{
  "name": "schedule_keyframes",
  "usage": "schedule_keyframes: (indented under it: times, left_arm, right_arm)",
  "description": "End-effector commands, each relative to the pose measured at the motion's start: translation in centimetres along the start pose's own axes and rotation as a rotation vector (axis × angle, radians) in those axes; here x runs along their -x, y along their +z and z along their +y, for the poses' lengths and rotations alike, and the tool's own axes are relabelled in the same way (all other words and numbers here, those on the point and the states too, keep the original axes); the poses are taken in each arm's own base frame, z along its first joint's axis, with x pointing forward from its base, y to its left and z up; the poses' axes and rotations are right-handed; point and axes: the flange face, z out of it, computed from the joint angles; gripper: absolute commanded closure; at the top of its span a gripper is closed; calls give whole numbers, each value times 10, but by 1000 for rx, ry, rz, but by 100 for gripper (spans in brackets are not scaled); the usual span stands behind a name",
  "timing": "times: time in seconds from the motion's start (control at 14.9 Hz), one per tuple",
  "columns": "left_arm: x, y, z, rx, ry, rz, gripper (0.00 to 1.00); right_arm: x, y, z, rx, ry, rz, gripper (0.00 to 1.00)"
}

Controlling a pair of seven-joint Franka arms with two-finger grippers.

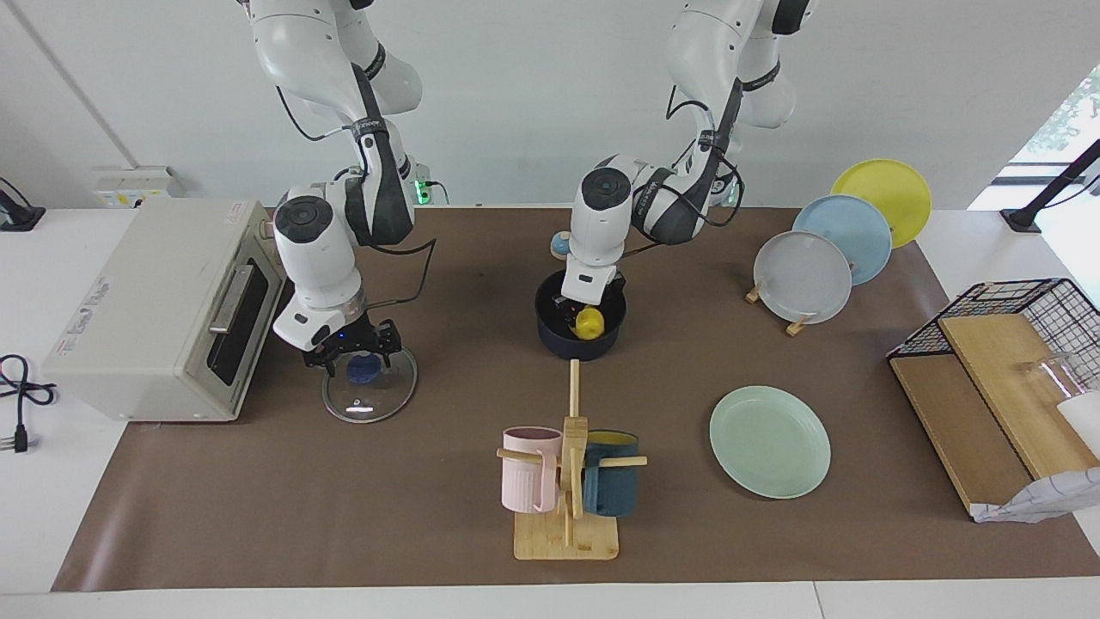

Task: Transfer potato from pot to plate
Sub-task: 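Grasp the yellow potato with the left gripper while the right gripper holds lid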

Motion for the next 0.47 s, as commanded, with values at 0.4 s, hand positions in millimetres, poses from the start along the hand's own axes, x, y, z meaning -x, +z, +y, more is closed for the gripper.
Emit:
schedule_keyframes:
  times: [0.4]
  left_arm:
    - [-14,-106,-2,24,23,41,100]
  right_arm:
    - [-7,-96,-9,7,-39,-42,0]
